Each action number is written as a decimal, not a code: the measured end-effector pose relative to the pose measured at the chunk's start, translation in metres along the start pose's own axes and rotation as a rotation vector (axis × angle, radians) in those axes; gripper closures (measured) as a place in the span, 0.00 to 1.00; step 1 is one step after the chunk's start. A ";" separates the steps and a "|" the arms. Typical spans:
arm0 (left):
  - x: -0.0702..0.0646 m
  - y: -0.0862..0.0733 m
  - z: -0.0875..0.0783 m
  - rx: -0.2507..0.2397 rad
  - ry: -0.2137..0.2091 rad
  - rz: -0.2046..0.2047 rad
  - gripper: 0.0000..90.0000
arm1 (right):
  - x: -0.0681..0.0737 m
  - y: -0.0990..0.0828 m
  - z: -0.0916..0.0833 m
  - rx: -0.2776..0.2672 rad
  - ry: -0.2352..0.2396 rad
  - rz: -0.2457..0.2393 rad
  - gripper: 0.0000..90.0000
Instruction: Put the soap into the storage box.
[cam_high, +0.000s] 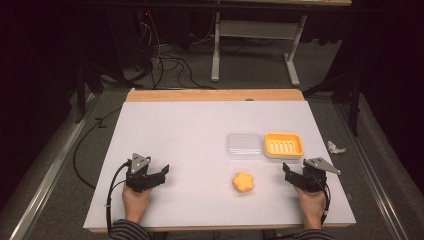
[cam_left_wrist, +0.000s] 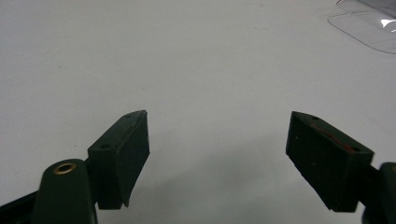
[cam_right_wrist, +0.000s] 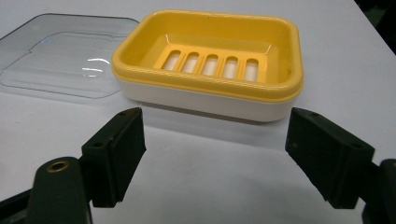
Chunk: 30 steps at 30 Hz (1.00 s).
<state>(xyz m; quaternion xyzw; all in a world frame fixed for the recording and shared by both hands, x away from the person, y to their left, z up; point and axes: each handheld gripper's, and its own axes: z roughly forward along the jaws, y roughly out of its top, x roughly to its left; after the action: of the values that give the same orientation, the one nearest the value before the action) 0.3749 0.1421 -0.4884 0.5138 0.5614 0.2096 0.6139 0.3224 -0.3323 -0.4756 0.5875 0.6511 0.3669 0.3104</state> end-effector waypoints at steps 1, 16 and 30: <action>0.000 0.000 0.000 -0.001 0.000 -0.001 0.24 | 0.000 0.000 0.000 -0.003 0.003 -0.012 0.22; 0.000 0.000 0.001 0.001 0.010 0.001 0.25 | 0.005 0.006 -0.013 -0.024 0.088 0.004 0.23; 0.000 0.000 0.000 -0.001 0.008 0.004 0.25 | 0.015 0.008 -0.023 -0.032 0.133 0.024 0.22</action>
<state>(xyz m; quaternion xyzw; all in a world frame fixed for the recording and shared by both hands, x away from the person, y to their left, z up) 0.3753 0.1420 -0.4886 0.5136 0.5628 0.2131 0.6116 0.3056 -0.3200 -0.4565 0.5646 0.6573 0.4192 0.2711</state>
